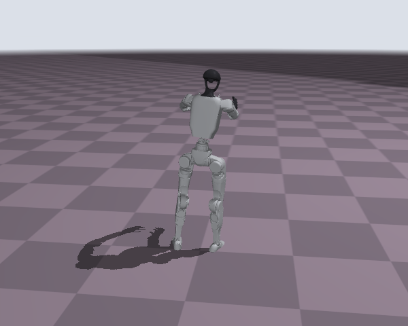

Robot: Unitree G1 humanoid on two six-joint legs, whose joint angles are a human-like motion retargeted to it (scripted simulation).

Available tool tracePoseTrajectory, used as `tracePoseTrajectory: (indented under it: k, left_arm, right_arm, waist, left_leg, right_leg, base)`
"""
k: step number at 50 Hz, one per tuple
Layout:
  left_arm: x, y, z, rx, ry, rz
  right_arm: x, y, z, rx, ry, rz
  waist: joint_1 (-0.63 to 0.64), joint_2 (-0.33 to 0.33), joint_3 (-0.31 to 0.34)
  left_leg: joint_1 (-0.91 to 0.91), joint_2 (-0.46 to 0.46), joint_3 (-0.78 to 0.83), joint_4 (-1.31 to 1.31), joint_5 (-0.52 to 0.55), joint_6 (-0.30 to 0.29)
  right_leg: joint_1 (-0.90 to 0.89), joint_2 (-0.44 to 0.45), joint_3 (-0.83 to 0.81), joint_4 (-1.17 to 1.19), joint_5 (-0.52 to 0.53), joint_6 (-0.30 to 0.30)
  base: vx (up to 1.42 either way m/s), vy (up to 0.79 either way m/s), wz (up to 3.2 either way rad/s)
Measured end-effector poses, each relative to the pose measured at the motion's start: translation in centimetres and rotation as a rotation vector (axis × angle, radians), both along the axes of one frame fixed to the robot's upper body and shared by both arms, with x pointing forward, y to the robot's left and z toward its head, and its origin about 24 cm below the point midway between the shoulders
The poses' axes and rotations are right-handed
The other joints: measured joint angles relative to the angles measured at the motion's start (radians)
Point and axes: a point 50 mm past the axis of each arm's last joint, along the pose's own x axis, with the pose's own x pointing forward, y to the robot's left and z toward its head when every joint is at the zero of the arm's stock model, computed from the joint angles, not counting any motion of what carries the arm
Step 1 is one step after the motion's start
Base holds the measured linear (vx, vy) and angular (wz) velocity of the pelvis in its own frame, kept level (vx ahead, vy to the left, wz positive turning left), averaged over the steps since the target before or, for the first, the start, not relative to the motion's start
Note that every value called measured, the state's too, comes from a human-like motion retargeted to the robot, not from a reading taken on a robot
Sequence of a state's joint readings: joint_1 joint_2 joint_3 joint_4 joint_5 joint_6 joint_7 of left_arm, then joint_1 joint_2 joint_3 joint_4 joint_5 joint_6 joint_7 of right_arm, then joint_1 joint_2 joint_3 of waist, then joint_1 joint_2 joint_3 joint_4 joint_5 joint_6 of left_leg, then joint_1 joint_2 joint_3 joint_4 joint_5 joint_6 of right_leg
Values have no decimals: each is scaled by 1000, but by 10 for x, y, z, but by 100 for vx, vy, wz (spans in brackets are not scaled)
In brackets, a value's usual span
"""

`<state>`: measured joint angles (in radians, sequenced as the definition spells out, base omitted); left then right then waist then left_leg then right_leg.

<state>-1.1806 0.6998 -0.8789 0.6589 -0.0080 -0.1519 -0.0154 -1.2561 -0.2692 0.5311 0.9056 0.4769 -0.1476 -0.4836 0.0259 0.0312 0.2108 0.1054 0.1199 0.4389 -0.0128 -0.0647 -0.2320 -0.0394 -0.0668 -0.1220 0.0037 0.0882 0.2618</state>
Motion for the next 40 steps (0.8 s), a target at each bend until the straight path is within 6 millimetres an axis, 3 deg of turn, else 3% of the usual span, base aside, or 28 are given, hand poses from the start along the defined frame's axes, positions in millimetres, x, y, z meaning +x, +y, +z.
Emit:
tracePoseTrajectory:
  k: [2, 5, 10, 13, 15, 18, 22, 25, 30, 33, 35, 40]
  left_arm:
    - [0, 3, 3, -19, -18, 11]
    - [-4, 7, 9, -57, -53, 23]
    - [-14, 12, 16, -94, -109, 11]
    - [-17, 17, 11, -92, -117, 15]
    - [-16, 19, 4, -83, -104, 28]
    - [-11, 20, -10, -63, -57, 55]
    - [-5, 17, -19, -30, 0, 74]
    - [-1, 13, -23, 3, 28, 71]
    - [5, 7, -25, 26, 51, 74]
    - [7, 10, -24, 19, 40, 96]
    - [8, 13, -20, 9, 18, 112]
    - [4, 17, -11, -16, -37, 121]
  right_arm:
    - [-10, -2, -19, -43, -28, 14]
    - [-39, -11, -54, -99, -81, 39]
    - [-107, -52, -116, -37, -23, 40]
    - [-132, -65, -136, 29, 27, 17]
    - [-136, -64, -135, 37, 10, 6]
    - [-119, -46, -111, 9, -82, 16]
    - [-73, -13, -61, -19, -167, 38]
    - [-37, 2, -29, -54, -126, -2]
    - [1, 4, -10, -29, 58, -74]
    - [0, 3, -18, -13, 66, -96]
    - [-11, 2, -28, -22, 5, -86]
    - [-77, -21, -74, -27, -113, 46]
  waist:
    - [-20, -8, 3]
    - [-53, -19, 11]
    - [-106, -43, 32]
    - [-121, -56, 34]
    - [-119, -60, 29]
    - [-99, -57, 14]
    - [-60, -36, 5]
    - [-32, -17, 0]
    - [-20, -5, -2]
    - [-37, -14, -3]
    - [-57, -21, 0]
    - [-96, -35, -3]
  left_leg:
    - [2, -6, -12, -2, -1, 6]
    - [2, -15, -35, -4, -2, 16]
    - [0, -29, -76, -1, -5, 24]
    - [3, -35, -89, 4, -10, 27]
    - [6, -39, -90, 9, -14, 32]
    - [10, -40, -79, 19, -22, 42]
    - [11, -30, -53, 36, -31, 45]
    - [8, -18, -36, 47, -34, 38]
    - [0, -11, -33, 56, -34, 24]
    - [-3, -15, -44, 53, -31, 20]
    - [-2, -21, -58, 46, -27, 20]
    - [-9, -30, -95, 24, -14, 18]
  right_leg:
    - [3, -9, -8, 9, -8, 0]
    - [4, -24, -24, 30, -25, 0]
    - [0, -50, -54, 81, -60, 0]
    - [-5, -63, -61, 114, -79, 0]
    - [-9, -70, -59, 132, -89, 0]
    - [-11, -71, -45, 141, -90, 0]
    - [-6, -55, -20, 116, -72, 0]
    - [3, -40, -7, 85, -53, 0]
    - [14, -32, -9, 52, -36, 0]
    - [19, -37, -20, 47, -37, 0]
    - [23, -45, -33, 52, -44, 0]
    - [20, -57, -70, 68, -64, 0]
  base:
    - [5, 6, 29]
    - [5, 5, 36]
    - [5, 5, 38]
    - [3, 2, 15]
    - [0, 0, 0]
    - [0, 0, -17]
    - [-3, -2, -34]
    - [-4, -4, -26]
    - [0, 0, 0]
    - [1, 2, 16]
    - [3, 3, 36]
    - [4, 1, 37]
